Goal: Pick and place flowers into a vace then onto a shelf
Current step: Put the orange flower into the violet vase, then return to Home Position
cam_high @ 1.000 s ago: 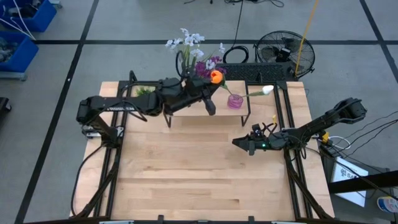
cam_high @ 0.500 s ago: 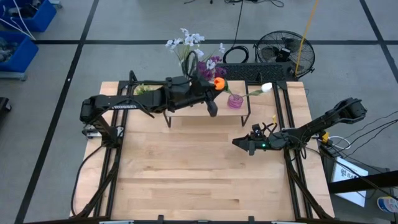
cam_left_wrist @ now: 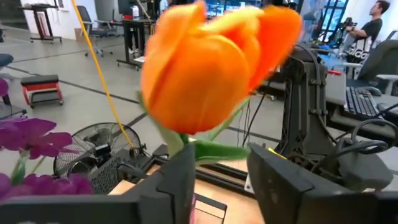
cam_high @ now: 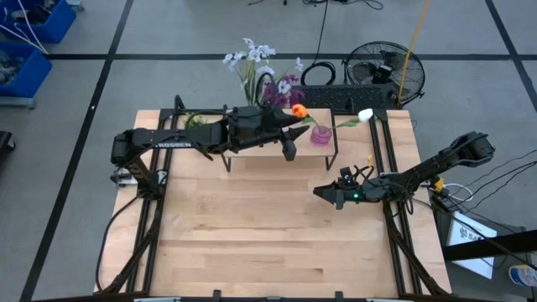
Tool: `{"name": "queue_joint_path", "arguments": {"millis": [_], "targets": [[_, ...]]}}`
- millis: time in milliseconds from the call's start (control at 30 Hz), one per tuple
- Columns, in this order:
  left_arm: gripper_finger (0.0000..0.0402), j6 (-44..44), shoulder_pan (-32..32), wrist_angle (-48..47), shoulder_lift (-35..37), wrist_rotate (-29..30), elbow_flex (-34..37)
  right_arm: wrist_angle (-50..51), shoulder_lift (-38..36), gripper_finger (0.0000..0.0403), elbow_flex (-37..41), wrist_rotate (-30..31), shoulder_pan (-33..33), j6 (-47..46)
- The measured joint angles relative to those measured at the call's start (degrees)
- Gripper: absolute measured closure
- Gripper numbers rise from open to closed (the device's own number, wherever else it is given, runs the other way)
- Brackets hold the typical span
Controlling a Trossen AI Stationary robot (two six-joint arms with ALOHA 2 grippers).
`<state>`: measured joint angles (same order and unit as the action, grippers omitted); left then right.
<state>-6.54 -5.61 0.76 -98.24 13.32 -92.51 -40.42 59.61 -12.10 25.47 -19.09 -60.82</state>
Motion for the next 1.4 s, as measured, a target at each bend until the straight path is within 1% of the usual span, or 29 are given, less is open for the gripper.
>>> {"name": "queue_joint_path", "arguments": {"millis": [100,200,333,467,567,700,800,867,933,967,1033,1133,1233,1333,1400], "targets": [[0.0230,0.11,0.00,1.04,0.39,-0.01,0.02,-0.02,0.00,0.0261,0.00,0.00,-0.02,0.00],[0.0216,0.02,0.31,3.17,1.48,0.01,0.00,-0.47,0.00,0.0261,0.00,0.00,-0.02,-0.02],[0.0209,0.72,0.90,2.13,3.72,0.34,-0.02,-3.92,0.00,0.0261,0.00,-0.02,-0.02,0.04],[0.0208,1.89,1.51,-0.18,6.76,2.24,-0.02,-9.49,-0.02,0.0261,-0.04,-0.04,0.00,0.30],[0.0208,3.81,2.10,-0.10,9.65,3.45,-0.03,-15.22,-0.16,0.0261,-0.04,-0.05,0.00,1.19],[0.0208,5.19,2.81,-1.47,13.95,3.76,-0.07,-24.69,-0.83,0.0261,-0.04,-0.22,0.00,6.14],[0.0208,4.96,3.73,-4.54,17.80,3.76,0.00,-32.88,-2.38,0.0261,-0.04,-0.26,0.00,9.09],[0.0208,5.21,4.60,-5.92,20.40,3.74,-0.07,-38.22,-4.21,0.0261,-0.04,-2.06,0.02,11.03],[0.0208,5.90,5.55,-9.22,23.23,3.77,-0.02,-43.67,-6.33,0.0261,-0.04,-4.47,0.00,13.04],[0.0208,6.75,5.90,-9.52,24.37,3.71,-0.04,-45.55,-7.64,0.0261,-0.04,-5.84,0.00,13.92],[0.0208,8.63,6.81,-13.01,27.49,3.77,-0.03,-48.29,-10.42,0.0261,-0.04,-9.11,0.00,15.68],[0.0208,8.96,7.91,-17.25,31.84,3.82,-0.02,-47.40,-15.65,0.0261,-0.04,-13.03,0.00,19.32],[0.0208,7.76,8.77,-23.50,36.39,3.80,-0.02,-42.29,-20.85,0.0261,-0.43,-13.64,0.00,22.44],[0.0208,5.91,9.06,-31.89,41.35,3.75,-0.02,-32.15,-26.07,0.0261,-2.91,-13.75,0.00,25.36],[0.0208,3.36,9.05,-37.97,44.69,3.75,-0.02,-21.95,-29.77,0.0261,-5.73,-13.75,0.00,26.96]]}}
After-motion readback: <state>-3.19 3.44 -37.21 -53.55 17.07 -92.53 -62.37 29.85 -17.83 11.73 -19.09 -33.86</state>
